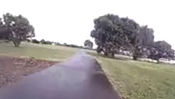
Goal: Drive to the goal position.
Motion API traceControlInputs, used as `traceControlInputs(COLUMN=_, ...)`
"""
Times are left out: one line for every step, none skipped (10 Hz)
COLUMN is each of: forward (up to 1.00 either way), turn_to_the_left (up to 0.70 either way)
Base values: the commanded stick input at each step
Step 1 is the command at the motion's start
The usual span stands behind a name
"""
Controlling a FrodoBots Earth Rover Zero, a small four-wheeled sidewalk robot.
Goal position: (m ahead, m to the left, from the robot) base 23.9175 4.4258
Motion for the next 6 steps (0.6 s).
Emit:
traceControlInputs(forward=0.60, turn_to_the_left=0.00)
traceControlInputs(forward=0.60, turn_to_the_left=0.00)
traceControlInputs(forward=0.60, turn_to_the_left=0.00)
traceControlInputs(forward=0.60, turn_to_the_left=0.01)
traceControlInputs(forward=0.60, turn_to_the_left=0.15)
traceControlInputs(forward=0.60, turn_to_the_left=0.15)
